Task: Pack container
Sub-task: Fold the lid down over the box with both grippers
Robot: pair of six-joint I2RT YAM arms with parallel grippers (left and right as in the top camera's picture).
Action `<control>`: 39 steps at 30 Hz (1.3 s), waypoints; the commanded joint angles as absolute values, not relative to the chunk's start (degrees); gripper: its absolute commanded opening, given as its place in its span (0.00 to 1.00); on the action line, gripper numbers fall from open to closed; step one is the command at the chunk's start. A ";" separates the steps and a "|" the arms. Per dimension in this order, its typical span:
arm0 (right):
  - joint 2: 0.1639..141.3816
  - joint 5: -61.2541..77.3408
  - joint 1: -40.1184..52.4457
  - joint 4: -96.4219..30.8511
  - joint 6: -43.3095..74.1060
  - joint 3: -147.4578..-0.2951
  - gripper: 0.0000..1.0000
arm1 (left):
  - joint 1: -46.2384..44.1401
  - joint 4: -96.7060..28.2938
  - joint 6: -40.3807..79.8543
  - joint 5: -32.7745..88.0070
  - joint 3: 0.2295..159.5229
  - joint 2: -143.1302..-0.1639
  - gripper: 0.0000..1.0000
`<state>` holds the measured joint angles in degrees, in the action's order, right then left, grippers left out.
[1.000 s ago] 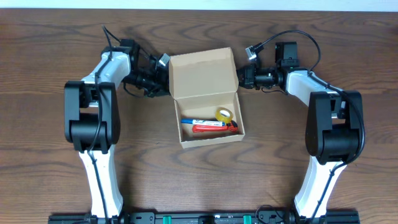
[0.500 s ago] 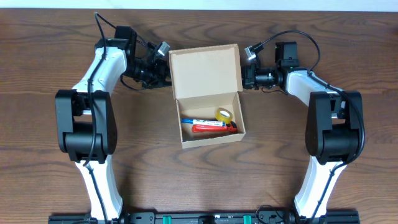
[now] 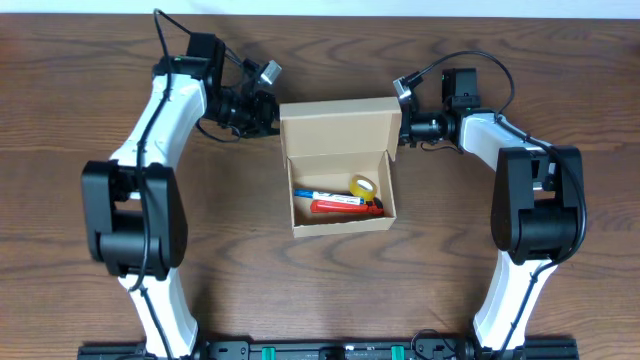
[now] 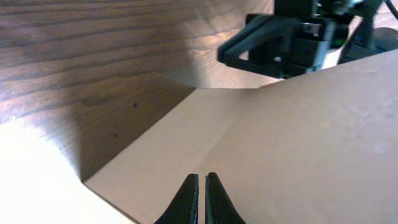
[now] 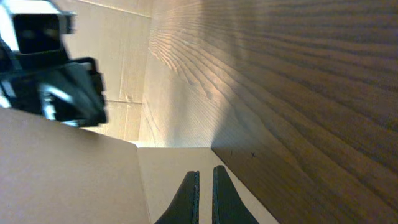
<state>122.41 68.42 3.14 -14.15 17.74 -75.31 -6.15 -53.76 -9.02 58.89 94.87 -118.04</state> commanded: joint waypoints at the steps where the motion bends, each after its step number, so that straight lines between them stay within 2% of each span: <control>1: 122.58 66.96 3.42 -15.33 15.29 -75.83 0.01 | -6.81 -56.18 -10.57 57.32 95.98 -113.93 0.06; 15: 122.58 49.98 3.29 -23.75 8.67 -75.83 0.01 | -11.75 -76.69 -19.79 44.56 95.96 -104.86 0.06; 19: 122.58 49.01 3.29 -23.62 7.18 -75.85 0.01 | -12.97 -82.02 -19.66 29.85 95.96 -104.55 0.06; 21: 122.56 46.96 3.29 -23.62 6.87 -75.88 0.05 | -13.15 -82.70 -17.23 20.27 95.96 -104.49 0.09; 25: 122.13 43.07 3.29 -24.03 5.54 -76.66 0.13 | -12.32 -80.34 -15.55 15.99 95.98 -103.59 0.20; 27: 121.34 37.58 3.31 -25.41 5.34 -78.04 0.14 | -11.60 -78.24 -14.09 13.91 95.98 -102.69 0.26; 30: 119.37 25.98 3.46 -30.26 2.90 -82.04 0.22 | -10.46 -74.76 -11.40 8.88 95.98 -100.99 0.36; 31: 118.63 21.26 3.62 -32.40 2.39 -83.90 0.23 | -10.07 -73.65 -10.31 6.83 95.96 -100.31 0.42; 35: 115.42 8.56 4.49 -40.56 1.39 -91.22 0.21 | -9.37 -70.26 -6.26 -1.83 95.96 -98.08 0.47; 39: 110.78 4.43 6.26 -45.91 1.78 -93.71 0.18 | -9.34 -66.92 -3.57 -5.56 94.96 -95.66 0.54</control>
<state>116.84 14.00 3.79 -43.46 3.03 -91.20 -9.41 -68.47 -7.55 1.43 94.98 -98.19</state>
